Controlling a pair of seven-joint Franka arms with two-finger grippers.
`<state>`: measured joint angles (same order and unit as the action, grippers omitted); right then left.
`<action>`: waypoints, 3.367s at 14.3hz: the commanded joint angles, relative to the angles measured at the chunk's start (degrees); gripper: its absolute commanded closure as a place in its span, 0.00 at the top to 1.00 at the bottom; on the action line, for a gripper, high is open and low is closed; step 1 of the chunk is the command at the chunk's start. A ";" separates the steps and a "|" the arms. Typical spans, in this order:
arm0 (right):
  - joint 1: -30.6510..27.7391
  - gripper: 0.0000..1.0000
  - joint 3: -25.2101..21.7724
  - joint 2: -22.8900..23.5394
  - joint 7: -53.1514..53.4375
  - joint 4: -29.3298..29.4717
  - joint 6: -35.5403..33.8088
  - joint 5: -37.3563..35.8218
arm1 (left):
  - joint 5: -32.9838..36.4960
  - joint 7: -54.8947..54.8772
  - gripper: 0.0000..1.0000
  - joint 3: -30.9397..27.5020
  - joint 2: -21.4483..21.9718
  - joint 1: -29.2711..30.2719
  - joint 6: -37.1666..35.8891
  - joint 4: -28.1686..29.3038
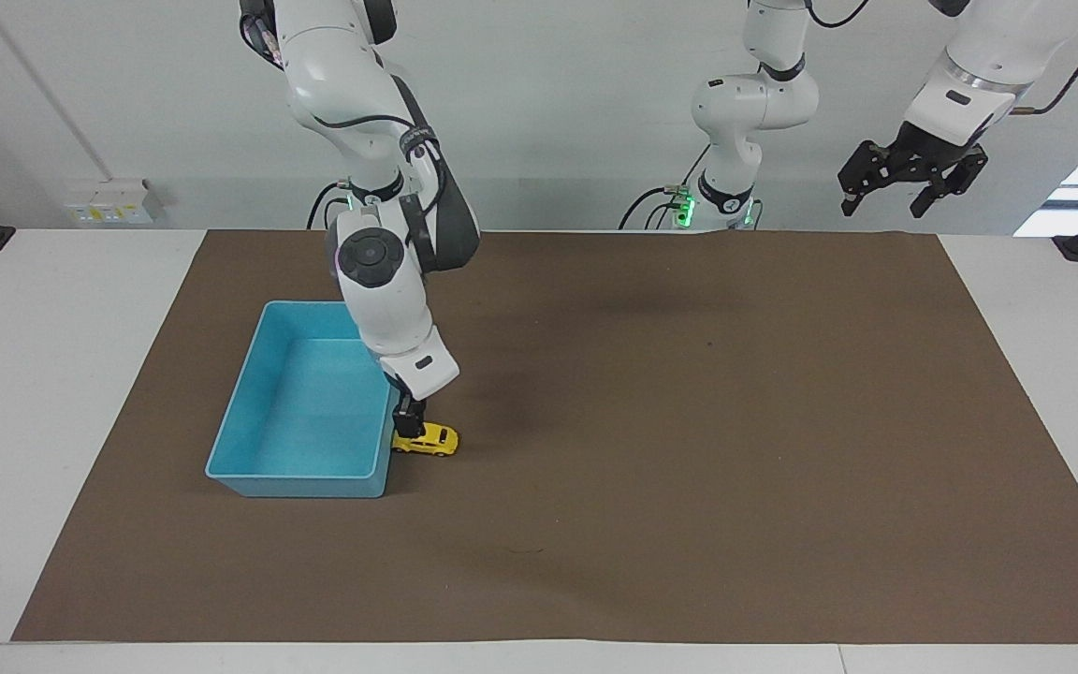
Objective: Wind up and store yellow beetle car
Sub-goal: 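Close the right gripper on the yellow car, then lift the yellow car with the right gripper over the box rim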
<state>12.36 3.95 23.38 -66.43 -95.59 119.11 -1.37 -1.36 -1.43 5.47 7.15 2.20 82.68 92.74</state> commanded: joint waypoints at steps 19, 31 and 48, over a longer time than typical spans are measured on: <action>-0.40 0.94 0.27 2.81 -2.30 -6.37 11.32 -1.53 | -0.66 -0.59 1.00 -2.04 1.29 -1.23 0.73 1.31; -0.32 0.65 0.27 4.13 -1.77 -6.46 12.90 -2.06 | -0.58 -0.59 1.00 -2.04 1.29 -1.23 0.64 1.31; 1.79 0.38 0.35 4.30 3.23 -1.10 9.39 -1.80 | -0.66 -0.59 1.00 -2.04 1.29 -1.23 0.73 1.31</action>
<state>13.98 4.09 27.52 -64.88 -98.22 130.18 -3.44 -1.36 -1.43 3.87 7.31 1.11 82.70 93.08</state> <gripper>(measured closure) 0.507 0.000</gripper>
